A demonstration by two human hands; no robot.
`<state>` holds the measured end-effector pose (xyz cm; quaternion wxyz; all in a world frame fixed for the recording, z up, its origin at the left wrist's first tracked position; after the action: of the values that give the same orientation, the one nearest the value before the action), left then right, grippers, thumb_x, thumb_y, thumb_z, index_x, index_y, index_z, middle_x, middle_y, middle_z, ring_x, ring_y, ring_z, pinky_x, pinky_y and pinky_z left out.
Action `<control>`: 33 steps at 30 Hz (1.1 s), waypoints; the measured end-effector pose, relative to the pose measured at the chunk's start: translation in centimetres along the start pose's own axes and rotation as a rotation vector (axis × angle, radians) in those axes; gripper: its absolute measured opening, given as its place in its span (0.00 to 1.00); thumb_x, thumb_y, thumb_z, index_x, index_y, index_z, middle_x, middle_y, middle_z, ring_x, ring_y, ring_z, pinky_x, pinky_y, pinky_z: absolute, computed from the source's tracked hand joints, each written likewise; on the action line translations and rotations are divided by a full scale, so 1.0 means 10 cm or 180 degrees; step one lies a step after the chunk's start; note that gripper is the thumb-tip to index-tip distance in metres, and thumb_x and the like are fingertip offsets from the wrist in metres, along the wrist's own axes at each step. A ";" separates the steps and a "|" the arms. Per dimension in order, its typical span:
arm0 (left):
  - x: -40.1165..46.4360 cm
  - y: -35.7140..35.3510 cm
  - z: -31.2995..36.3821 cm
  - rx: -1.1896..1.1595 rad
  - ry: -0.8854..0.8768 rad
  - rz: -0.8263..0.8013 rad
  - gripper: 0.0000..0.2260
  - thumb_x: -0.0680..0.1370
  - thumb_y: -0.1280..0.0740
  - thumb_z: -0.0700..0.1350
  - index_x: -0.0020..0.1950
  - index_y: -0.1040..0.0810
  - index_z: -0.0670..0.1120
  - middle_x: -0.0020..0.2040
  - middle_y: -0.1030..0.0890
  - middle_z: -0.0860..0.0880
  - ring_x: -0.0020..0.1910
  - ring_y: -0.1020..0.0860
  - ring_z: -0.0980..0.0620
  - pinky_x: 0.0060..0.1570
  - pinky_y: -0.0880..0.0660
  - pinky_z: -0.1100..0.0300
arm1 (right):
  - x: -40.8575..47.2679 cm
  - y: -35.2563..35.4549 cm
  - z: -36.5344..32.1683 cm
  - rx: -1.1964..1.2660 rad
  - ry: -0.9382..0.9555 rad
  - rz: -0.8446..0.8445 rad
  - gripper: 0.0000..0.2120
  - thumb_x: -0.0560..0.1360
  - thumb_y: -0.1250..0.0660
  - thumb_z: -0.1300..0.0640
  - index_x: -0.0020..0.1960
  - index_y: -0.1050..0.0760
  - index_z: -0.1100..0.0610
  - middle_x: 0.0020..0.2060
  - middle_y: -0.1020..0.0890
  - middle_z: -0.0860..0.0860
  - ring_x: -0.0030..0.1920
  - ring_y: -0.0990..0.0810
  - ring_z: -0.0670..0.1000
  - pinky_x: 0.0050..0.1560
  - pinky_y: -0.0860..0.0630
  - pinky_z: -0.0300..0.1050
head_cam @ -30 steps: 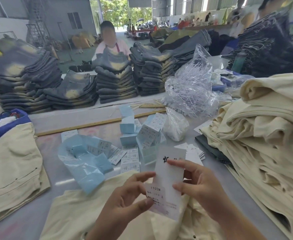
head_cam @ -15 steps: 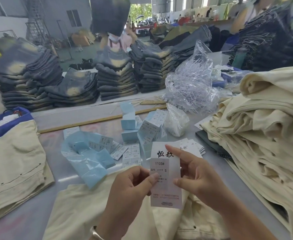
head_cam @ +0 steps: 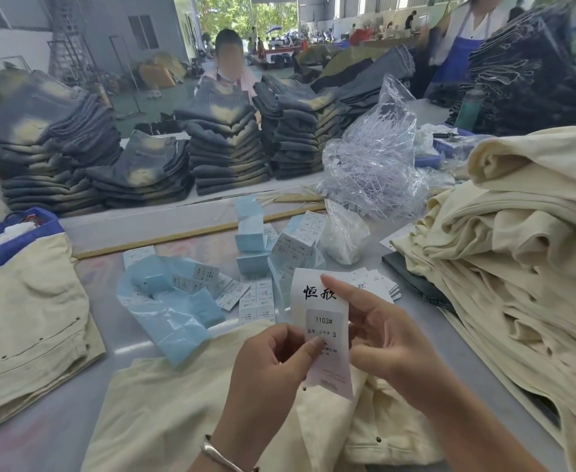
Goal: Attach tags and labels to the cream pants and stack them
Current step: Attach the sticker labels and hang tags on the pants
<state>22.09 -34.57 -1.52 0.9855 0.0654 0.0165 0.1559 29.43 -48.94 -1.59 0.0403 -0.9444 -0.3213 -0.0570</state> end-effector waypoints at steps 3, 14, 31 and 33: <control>-0.01 0.00 0.04 0.0151 -0.0178 0.0078 0.06 0.72 0.26 0.49 0.37 0.18 0.49 0.31 0.18 0.52 0.28 0.26 0.59 0.32 0.29 0.68 | -0.01 -0.03 -0.03 0.0335 0.0109 0.0060 0.35 0.65 0.27 0.68 0.70 0.31 0.54 0.56 0.17 0.56 0.56 0.19 0.60 0.57 0.22 0.53; -0.03 0.09 0.04 0.0893 -0.0242 0.0347 0.18 0.65 0.27 0.67 0.37 0.21 0.52 0.31 0.18 0.54 0.25 0.22 0.55 0.29 0.28 0.64 | -0.04 -0.13 0.08 0.0765 0.0241 0.0759 0.28 0.69 0.30 0.71 0.67 0.27 0.57 0.49 0.15 0.60 0.52 0.16 0.58 0.53 0.20 0.47; 0.13 0.16 -0.03 -0.0059 -0.0297 0.0437 0.23 0.61 0.18 0.54 0.52 0.19 0.53 0.49 0.15 0.54 0.50 0.18 0.53 0.51 0.22 0.57 | -0.07 -0.08 0.08 0.0973 0.0249 0.1116 0.23 0.68 0.29 0.71 0.61 0.21 0.56 0.47 0.16 0.63 0.49 0.18 0.62 0.53 0.22 0.64; 0.13 0.12 -0.02 -0.0586 -0.0148 0.0026 0.14 0.63 0.21 0.45 0.45 0.17 0.44 0.44 0.14 0.44 0.44 0.17 0.47 0.43 0.21 0.60 | -0.07 -0.08 0.04 0.0927 0.0275 0.1133 0.28 0.63 0.23 0.68 0.62 0.21 0.54 0.48 0.15 0.60 0.50 0.17 0.60 0.52 0.20 0.58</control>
<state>23.00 -33.02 -1.58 0.9868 -0.0218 -0.0211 0.1592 28.38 -48.72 -2.01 0.1993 -0.9671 -0.1525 -0.0424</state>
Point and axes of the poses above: each hand's wrist, its own x-axis towards the middle knuckle, its own y-axis out of the back of the hand, z = x × y, the point moved 3 cm from there along x, towards the middle knuckle
